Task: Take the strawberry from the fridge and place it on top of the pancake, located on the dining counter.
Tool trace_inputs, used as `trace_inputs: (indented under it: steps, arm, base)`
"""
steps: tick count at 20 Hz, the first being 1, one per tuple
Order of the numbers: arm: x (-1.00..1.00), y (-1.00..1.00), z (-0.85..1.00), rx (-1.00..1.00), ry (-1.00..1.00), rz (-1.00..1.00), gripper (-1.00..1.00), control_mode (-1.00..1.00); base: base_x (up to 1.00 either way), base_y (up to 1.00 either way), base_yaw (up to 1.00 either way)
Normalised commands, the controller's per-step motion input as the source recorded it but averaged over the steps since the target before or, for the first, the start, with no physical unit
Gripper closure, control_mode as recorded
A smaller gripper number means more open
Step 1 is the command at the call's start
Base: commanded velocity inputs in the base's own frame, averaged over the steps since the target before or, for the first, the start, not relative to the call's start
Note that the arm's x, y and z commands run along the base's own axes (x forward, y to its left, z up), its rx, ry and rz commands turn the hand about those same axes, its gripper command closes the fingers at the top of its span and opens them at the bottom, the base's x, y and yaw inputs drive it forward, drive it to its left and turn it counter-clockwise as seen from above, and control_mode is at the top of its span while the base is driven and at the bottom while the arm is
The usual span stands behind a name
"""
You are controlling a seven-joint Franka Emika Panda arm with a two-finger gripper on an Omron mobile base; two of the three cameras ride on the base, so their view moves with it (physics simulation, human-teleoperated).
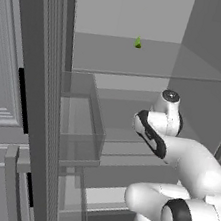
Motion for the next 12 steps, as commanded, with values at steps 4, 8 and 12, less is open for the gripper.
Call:
trace_inputs:
  steps: [4,8,12]
  arm:
    - [-0.91,0.13,0.59,0.0,-0.09,-0.04,1.0,-1.0]
    - [-0.65,0.02,0.59,0.0,-0.01,0.01,1.0,-1.0]
    - [-0.91,0.11,0.57,0.0,-0.01,0.04,1.0,-1.0]
  base:
    - [0.0,0.0,0.0]
    - [0.0,0.0,0.0]
    - [0.0,0.0,0.0]
